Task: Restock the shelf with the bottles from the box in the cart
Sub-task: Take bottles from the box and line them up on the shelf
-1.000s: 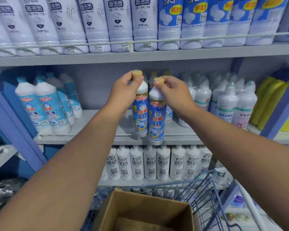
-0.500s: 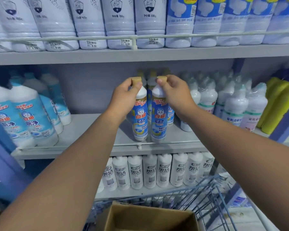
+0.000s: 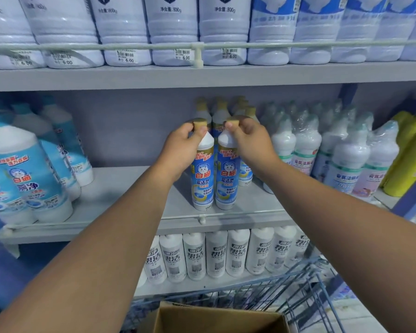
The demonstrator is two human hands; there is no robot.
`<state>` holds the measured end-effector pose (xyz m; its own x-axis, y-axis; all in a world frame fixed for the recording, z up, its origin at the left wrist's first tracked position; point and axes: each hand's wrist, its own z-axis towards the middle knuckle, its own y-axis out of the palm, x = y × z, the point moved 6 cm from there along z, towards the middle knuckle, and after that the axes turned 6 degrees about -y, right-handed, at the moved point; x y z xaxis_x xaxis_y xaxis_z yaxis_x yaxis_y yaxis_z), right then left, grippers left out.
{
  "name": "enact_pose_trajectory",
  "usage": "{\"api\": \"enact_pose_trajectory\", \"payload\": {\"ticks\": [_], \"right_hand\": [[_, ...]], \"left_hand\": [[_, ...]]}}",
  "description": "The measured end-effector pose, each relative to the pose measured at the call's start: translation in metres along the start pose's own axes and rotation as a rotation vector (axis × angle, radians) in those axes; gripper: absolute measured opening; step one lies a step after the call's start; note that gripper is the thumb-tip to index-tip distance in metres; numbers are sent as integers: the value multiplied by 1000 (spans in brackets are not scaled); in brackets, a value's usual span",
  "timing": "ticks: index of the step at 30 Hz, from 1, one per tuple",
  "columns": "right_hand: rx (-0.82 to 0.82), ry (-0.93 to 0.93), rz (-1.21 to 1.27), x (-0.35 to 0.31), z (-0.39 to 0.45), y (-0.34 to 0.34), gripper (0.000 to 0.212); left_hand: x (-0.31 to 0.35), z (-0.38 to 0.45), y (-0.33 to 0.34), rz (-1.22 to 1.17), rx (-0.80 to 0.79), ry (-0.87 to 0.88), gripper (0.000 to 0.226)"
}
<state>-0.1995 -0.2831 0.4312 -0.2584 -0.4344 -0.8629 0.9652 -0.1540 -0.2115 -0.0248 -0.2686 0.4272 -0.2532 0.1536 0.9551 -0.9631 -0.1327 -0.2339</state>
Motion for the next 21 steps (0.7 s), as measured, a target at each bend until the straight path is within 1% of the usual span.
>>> {"api": "enact_pose_trajectory", "payload": {"ticks": [3, 6, 8, 10, 12, 13, 15, 16, 18, 21], "right_hand": [[-17, -12, -58, 0, 0, 0, 28], [-43, -52, -106, 0, -9, 3, 33], [-56, -94, -132, 3, -23, 5, 29], [-54, -95, -85, 15, -42, 5, 26], [-50, -58, -34, 37, -64, 5, 39], [-44, -28, -50, 51, -74, 6, 48], [-30, 38, -146, 74, -90, 8, 62], [-25, 57, -174, 81, -95, 10, 65], [-23, 70, -195, 91, -99, 15, 60], [-15, 74, -294, 99, -97, 19, 50]], "left_hand": [[-1, 0, 1, -6, 14, 10, 15], [-8, -4, 3, 36, 12, 14, 18], [-19, -10, 5, 41, -4, 26, 20], [-36, -17, 7, 3, -3, 35, 37], [-58, -29, 9, 6, 12, 6, 52], [-72, -35, 11, 36, 23, -29, 54], [-96, -44, 15, 134, 48, -108, 55], [-104, -48, 17, 194, 58, -137, 53], [-112, -54, 20, 285, 78, -169, 46], [-118, -58, 25, 312, 98, -178, 41]]}}
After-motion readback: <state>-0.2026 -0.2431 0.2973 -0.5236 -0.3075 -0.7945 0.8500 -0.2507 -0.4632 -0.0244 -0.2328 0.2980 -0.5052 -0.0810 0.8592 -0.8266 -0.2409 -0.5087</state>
